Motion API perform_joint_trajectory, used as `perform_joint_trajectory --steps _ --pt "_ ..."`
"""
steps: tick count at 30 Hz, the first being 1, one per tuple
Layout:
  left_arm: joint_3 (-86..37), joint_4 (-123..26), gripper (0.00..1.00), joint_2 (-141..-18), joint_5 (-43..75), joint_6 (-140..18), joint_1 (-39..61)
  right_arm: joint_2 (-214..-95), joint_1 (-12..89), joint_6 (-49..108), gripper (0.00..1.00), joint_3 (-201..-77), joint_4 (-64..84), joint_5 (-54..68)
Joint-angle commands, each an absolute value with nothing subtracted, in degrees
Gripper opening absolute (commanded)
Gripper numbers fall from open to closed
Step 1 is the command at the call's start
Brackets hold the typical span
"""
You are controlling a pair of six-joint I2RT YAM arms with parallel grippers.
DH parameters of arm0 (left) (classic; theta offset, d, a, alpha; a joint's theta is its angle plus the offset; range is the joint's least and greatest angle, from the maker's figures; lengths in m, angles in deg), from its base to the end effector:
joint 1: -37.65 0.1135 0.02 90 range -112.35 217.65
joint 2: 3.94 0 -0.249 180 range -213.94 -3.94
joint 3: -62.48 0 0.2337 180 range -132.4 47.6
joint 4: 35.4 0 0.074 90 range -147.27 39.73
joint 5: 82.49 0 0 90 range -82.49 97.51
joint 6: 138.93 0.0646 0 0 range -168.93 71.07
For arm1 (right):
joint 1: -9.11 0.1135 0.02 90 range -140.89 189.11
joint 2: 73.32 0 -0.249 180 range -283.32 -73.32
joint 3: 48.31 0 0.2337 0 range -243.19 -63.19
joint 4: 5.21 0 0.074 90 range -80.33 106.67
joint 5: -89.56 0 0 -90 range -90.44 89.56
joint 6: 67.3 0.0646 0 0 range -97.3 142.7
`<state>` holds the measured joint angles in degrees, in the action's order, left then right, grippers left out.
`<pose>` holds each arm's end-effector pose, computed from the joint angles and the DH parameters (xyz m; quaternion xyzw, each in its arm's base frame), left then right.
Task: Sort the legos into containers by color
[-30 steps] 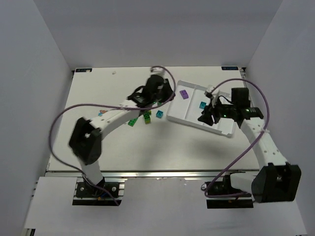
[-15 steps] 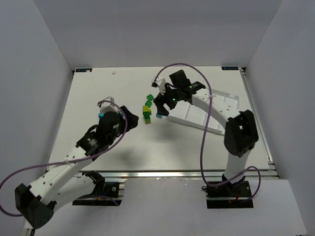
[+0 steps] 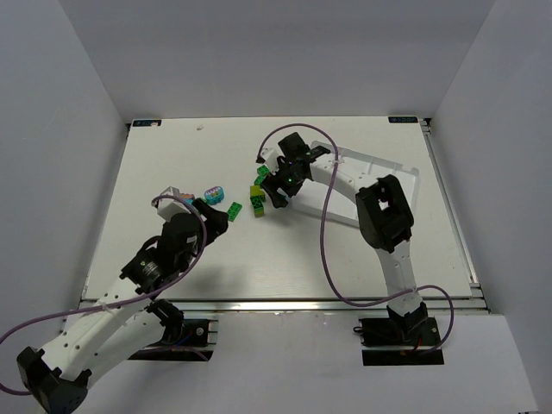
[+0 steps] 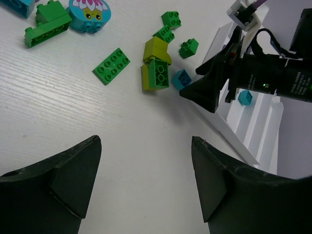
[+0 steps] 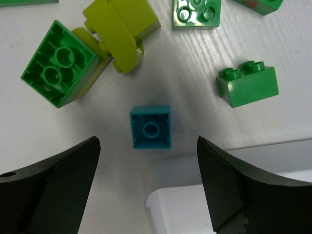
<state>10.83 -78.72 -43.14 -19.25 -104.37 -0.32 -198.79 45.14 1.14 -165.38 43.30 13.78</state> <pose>0.1505 -0.0806 0.2537 -0.2414 0.8190 -0.2113 0.4757 0.3710 0.2895 0.1677 -0.4891 0.8166 0.1533 0.2654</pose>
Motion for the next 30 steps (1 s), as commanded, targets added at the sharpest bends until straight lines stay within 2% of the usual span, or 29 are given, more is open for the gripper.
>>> perform_joint_trajectory --steps 1,20,26,30 --pt "10.7 -78.0 0.84 -45.2 -19.6 -104.3 -0.1 -199.7 45.4 -0.1 0.84 -169.1 42.6 12.7" --pt "10.8 -76.7 0.84 -47.0 -19.1 -104.1 -0.1 -203.0 45.5 -4.5 0.56 -169.1 43.2 14.4" --pt "10.5 -76.8 0.84 -47.1 -19.1 -104.0 -0.1 -203.0 45.5 -5.8 0.42 -169.2 43.7 15.0" --pt "10.8 -76.6 0.84 -46.7 -19.1 -104.0 -0.1 -201.8 45.4 -6.2 0.22 -170.3 44.5 16.3"
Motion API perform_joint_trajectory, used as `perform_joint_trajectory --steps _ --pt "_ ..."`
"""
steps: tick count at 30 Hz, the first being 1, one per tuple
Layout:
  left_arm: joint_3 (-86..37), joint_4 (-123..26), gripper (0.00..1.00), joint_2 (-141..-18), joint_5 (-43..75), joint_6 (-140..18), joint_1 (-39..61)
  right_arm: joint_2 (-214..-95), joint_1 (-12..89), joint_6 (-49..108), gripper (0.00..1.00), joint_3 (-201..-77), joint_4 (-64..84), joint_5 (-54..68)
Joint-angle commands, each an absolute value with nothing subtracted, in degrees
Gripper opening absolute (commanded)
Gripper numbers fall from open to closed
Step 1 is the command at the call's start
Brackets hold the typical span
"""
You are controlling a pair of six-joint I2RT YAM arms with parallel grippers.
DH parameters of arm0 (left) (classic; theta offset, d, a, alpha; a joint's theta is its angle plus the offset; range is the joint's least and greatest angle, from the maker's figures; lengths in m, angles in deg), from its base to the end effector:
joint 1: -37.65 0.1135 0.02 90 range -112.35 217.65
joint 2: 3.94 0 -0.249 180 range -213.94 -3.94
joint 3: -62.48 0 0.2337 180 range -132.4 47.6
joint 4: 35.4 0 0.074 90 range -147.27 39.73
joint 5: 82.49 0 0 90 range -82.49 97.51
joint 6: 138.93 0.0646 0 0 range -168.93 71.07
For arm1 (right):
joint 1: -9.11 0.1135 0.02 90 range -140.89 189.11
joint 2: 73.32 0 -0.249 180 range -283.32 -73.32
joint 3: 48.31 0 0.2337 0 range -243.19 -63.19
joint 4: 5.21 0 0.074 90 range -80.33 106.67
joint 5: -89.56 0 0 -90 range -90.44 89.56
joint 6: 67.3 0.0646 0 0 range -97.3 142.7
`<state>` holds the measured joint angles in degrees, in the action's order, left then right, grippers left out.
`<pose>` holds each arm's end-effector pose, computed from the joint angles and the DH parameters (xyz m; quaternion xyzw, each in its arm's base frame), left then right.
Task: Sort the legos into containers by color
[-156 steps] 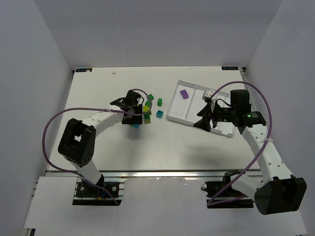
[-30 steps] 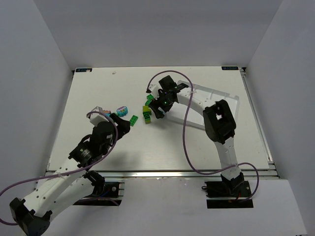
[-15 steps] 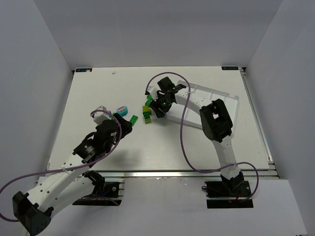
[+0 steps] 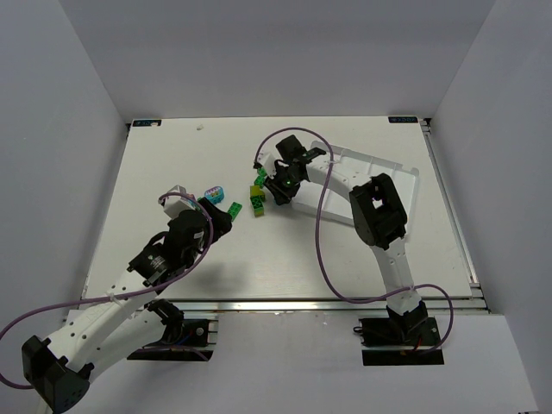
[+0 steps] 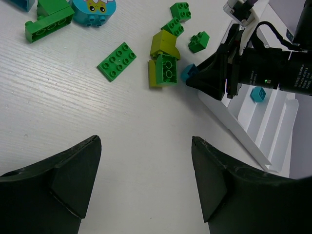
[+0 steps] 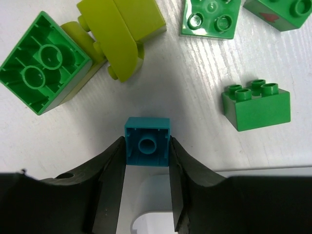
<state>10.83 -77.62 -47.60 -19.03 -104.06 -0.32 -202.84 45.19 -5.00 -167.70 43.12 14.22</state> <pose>0.1599 -0.0881 0.2438 -0.2345 0.8346 -0.1909 0.4603 0.3782 0.2958 0.1481 -0.5337 0.7921 0.1421 0.2599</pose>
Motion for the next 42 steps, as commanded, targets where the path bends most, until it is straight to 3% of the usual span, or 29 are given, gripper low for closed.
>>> perform_joint_trajectory --steps 1,5,16,21,26,28,32,42 --pt "10.9 -76.6 0.84 -46.7 -19.1 -104.1 -0.1 -201.2 45.4 -6.4 0.18 -170.6 44.7 17.0" --pt "11.3 -76.4 0.82 -46.0 -19.2 -104.1 -0.1 -195.4 44.9 -9.0 0.0 -171.7 48.2 23.9" --pt "13.1 -72.7 0.65 -45.7 -17.4 -103.2 -0.1 -176.0 33.9 -8.3 0.0 -158.2 50.1 32.2" --pt "13.8 -72.0 0.63 -45.1 -16.8 -103.4 -0.1 -173.4 22.1 -6.2 0.0 -153.2 49.3 32.4" --pt "13.9 -70.7 0.65 -45.9 -16.4 -103.5 -0.1 -173.2 17.9 -6.7 0.0 -147.9 48.0 30.1" --pt "13.4 -70.8 0.71 -46.8 -16.1 -103.5 -0.1 -172.8 17.7 -6.4 0.04 -145.2 45.6 29.1" --pt "12.8 -71.6 0.77 -47.5 -15.9 -103.9 -0.1 -174.9 17.7 -4.5 0.24 -143.7 43.1 27.9" --pt "12.7 -72.2 0.8 -47.4 -15.1 -105.3 -0.1 -180.7 17.0 -4.0 0.61 -145.9 41.6 24.2"
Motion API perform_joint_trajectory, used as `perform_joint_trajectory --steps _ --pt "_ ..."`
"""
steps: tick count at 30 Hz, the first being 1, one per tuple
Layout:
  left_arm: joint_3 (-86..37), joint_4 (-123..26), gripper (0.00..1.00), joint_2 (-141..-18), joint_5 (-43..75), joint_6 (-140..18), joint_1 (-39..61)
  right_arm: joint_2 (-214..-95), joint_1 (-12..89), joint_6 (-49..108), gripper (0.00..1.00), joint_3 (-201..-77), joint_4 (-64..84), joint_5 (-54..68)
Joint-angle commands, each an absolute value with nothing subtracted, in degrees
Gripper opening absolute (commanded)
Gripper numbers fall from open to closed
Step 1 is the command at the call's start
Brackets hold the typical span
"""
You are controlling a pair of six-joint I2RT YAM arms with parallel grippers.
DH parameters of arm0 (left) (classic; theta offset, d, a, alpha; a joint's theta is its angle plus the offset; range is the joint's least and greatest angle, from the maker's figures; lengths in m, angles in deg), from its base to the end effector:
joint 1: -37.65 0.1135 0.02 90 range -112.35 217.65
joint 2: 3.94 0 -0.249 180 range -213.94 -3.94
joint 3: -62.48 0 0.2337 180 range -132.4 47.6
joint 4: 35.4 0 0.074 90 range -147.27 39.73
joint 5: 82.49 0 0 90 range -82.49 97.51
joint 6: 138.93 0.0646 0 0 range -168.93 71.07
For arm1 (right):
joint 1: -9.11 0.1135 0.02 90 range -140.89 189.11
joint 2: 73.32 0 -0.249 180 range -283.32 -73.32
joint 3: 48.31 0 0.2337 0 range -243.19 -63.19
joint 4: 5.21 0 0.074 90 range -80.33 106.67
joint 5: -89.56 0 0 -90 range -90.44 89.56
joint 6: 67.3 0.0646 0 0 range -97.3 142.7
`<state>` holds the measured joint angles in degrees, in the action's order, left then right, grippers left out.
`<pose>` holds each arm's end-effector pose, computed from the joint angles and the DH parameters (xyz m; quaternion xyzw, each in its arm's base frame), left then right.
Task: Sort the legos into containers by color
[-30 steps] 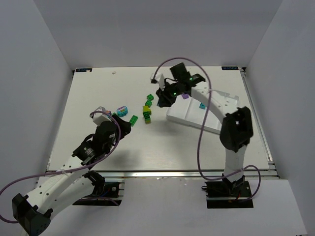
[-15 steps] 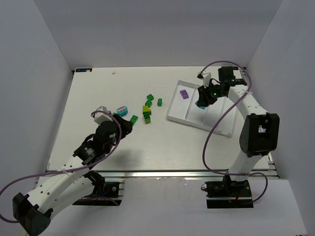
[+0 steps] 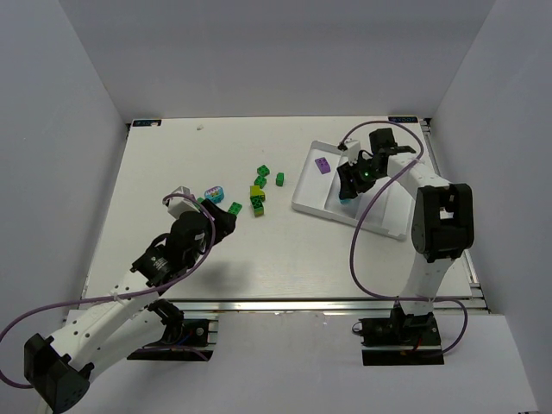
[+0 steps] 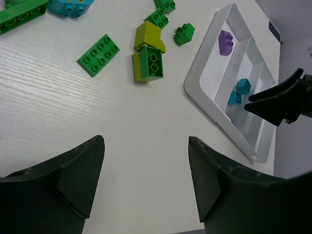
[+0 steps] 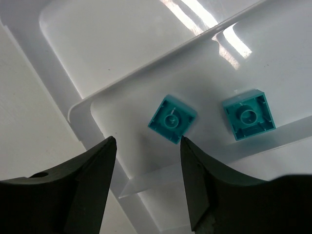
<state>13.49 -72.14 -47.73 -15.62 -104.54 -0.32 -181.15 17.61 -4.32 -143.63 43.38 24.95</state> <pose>0.1628 -0.0949 0.2372 -0.2278 0.8298 -0.2289 0.4551 0.3800 0.0848 0.1840 -0.3404 0.8829 0.1709 0.2745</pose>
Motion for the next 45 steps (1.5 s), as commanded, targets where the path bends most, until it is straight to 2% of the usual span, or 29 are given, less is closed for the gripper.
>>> perform_joint_trajectory --steps 1,3,6,7,9,10,11,12,14,16,17,18,20,21,23,24,26,28,29,31,42,45 --pt "12.7 -72.1 0.79 -47.4 -15.1 -105.4 -0.1 -180.6 17.0 -4.0 0.62 -145.9 41.6 24.3" --pt "12.4 -72.1 0.77 -47.9 -15.0 -105.6 -0.1 -179.8 16.6 -4.1 0.64 -146.2 42.1 25.4" --pt "11.8 -71.8 0.65 -48.8 -14.8 -105.4 -0.1 -176.5 16.1 -4.5 0.66 -146.2 43.2 28.6" --pt "11.1 -71.7 0.53 -49.7 -14.8 -105.0 -0.1 -175.4 16.1 -5.5 0.7 -146.1 43.8 29.6" --pt "10.0 -71.7 0.39 -51.0 -14.9 -104.5 0.1 -171.0 16.1 -7.3 0.85 -144.1 43.8 32.2" --pt "8.5 -72.2 0.32 -52.4 -14.8 -103.7 0.4 -169.1 16.1 -7.5 0.89 -142.6 42.8 32.7" --pt "7.5 -72.3 0.19 -53.3 -14.6 -103.3 1.3 -165.4 16.1 -8.7 0.89 -141.1 42.1 33.4" --pt "6.7 -72.4 0.14 -54.3 -13.3 -102.7 2.1 -163.5 16.1 -9.5 0.89 -137.6 41.4 35.1" --pt "3.4 -72.9 0.09 -57.4 -11.2 -101.0 5.7 -158.9 16.1 -10.3 0.89 -134.6 39.6 36.7" --pt "1.0 -74.4 0.1 -60.1 -7.0 -99.0 9.1 -157.1 16.1 -14.2 0.89 -133.2 44.1 41.1" --pt "-1.2 -75.0 0.11 -63.2 -5.5 -98.2 12.5 -155.8 16.1 -15.9 0.85 -133.1 45.8 43.1" --pt "-2.4 -76.1 0.2 -64.9 -4.2 -97.3 14.1 -155.2 16.1 -18.0 0.81 -132.4 47.0 46.3" --pt "-5.8 -77.1 0.3 -70.5 0.0 -94.3 18.4 -152.8 16.1 -18.6 0.71 -131.4 48.4 48.5" --pt "-7.0 -78.0 0.45 -72.6 1.7 -93.2 19.6 -152.0 16.1 -18.8 0.67 -130.8 48.3 50.0" --pt "-11.4 -79.4 0.59 -76.8 5.0 -89.4 22.2 -149.9 16.1 -18.8 0.57 -129.1 47.9 51.0" --pt "-13.5 -81.5 0.65 -81.3 5.9 -87.9 22.6 -149.4 16.1 -18.9 0.56 -128.6 47.6 51.4" --pt "-18.1 -84.6 0.71 -86.1 5.8 -82.7 22.9 -147.7 16.1 -17.9 0.61 -127.1 47.0 51.3" --pt "-24.5 -88.8 0.76 -92.4 5.1 -77.9 22.8 -146.0 16.1 -15.8 0.73 -125.5 45.0 50.4" --pt "-26.5 -89.9 0.76 -94.1 3.6 -76.1 22.8 -145.5 16.1 -15.3 0.76 -124.9 44.3 50.0" --pt "-31.0 -92.1 0.77 -98.1 2.0 -71.7 22.9 -144.1 16.1 -14.7 0.89 -124.0 43.0 49.9" --pt "-35.6 -88.8 0.76 -105.4 -3.8 -49.6 22.9 -143.5 16.1 -14.6 0.89 -123.0 43.6 50.0" --pt "-36.2 -87.8 0.7 -107.6 -2.2 -44.2 22.9 -144.1 16.1 -14.6 0.89 -123.4 43.7 49.7"
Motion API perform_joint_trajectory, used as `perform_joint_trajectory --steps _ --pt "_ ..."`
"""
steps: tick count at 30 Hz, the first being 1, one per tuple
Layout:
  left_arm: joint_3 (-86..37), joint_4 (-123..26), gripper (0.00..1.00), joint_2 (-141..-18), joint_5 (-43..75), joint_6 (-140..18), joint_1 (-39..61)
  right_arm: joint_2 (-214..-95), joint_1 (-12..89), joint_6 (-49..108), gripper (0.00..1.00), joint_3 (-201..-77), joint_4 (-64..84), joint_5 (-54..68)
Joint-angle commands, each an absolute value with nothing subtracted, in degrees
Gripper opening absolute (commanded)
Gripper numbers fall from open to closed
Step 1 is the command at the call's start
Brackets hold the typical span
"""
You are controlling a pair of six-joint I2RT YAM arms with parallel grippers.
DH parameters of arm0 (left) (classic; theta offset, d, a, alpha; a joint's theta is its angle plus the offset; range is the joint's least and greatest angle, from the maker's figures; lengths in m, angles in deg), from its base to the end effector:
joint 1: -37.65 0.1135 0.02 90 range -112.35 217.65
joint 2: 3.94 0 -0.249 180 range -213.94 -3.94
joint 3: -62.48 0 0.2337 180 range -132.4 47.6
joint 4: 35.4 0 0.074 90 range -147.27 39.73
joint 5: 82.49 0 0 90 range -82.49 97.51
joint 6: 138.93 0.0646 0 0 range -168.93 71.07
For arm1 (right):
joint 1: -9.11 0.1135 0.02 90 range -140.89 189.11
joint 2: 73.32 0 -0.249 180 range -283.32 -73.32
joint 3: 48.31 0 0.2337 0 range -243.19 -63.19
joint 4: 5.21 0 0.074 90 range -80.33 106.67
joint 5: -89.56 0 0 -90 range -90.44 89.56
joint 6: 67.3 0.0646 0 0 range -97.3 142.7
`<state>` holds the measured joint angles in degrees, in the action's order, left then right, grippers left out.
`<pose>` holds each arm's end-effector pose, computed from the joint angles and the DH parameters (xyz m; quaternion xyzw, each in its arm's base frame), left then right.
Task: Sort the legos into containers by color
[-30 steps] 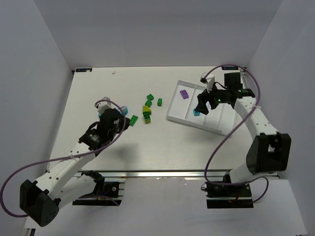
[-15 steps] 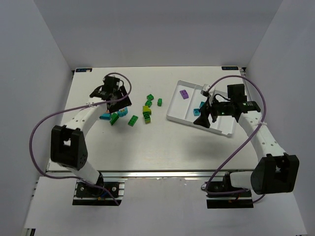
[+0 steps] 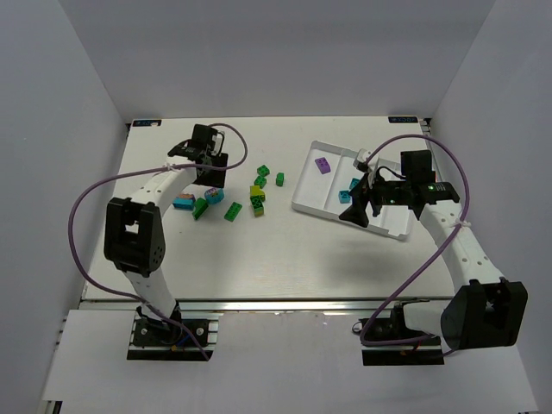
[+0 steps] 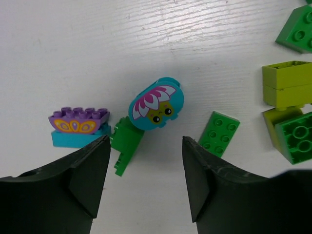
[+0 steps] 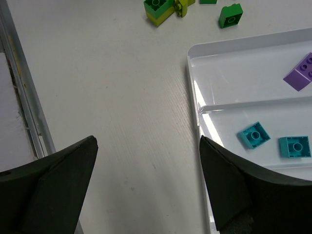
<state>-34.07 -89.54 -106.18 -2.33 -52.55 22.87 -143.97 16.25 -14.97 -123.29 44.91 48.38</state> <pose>0.3649 -0.0849 0.2147 0.0713 0.9596 0.0403 0.2692 0.2438 0.0795 0.2825 -0.4653 0.7207 0.2792 0.4314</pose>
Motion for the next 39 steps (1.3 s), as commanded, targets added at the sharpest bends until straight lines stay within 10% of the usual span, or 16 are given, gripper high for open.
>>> perform_joint_trajectory --steps 1,39 --pt "-36.2 -87.5 0.7 -108.2 -0.9 -41.9 22.9 -144.3 16.1 -14.7 0.89 -123.7 43.9 49.5" --pt "-36.0 -85.6 0.64 -119.0 3.6 -36.1 22.9 -146.9 13.5 -14.9 0.9 -126.4 45.4 48.1"
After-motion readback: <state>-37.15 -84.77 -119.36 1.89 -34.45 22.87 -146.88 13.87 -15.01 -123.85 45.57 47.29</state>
